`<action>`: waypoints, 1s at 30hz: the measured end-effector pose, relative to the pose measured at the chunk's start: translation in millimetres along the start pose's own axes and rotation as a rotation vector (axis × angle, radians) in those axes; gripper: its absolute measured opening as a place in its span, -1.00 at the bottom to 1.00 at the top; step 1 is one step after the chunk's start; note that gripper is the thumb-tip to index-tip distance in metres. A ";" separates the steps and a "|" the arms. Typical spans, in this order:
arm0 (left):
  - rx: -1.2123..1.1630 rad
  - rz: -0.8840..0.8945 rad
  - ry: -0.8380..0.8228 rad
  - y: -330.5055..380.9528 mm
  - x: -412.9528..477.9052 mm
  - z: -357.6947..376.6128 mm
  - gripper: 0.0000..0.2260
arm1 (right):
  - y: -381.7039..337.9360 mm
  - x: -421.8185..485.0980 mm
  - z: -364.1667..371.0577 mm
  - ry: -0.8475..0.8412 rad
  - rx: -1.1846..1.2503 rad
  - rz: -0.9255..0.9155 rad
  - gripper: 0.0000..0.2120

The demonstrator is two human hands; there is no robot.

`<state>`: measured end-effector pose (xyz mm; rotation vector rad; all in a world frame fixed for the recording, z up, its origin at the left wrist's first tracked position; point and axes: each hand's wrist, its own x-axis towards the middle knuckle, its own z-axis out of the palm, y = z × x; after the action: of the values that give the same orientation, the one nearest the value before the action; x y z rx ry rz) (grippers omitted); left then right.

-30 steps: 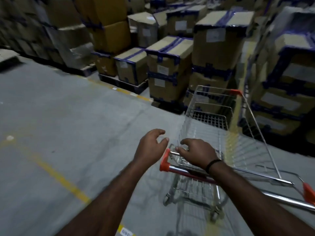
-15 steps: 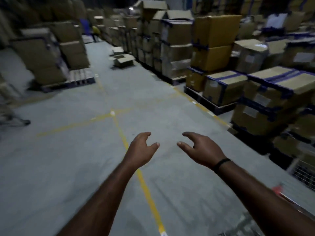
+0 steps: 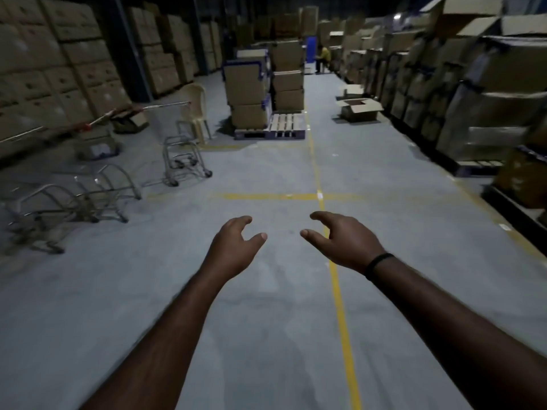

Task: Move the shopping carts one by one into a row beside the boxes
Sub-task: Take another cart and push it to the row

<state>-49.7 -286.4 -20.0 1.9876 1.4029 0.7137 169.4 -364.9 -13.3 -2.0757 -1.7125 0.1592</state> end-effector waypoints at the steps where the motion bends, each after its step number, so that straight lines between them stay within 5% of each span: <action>1: -0.007 -0.017 0.021 -7.0 5.9 -6.4 -0.49 | -7.4 12.4 6.8 -0.017 0.001 -0.023 -0.44; 30: 0.058 -0.222 0.231 -93.8 424.1 -36.5 -0.47 | -44.9 505.8 122.7 -0.179 0.089 -0.377 -0.41</action>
<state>-8.7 147.4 -27.0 1.7980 1.7660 0.8286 198.7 156.7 -10.2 -1.6814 -2.1269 0.3037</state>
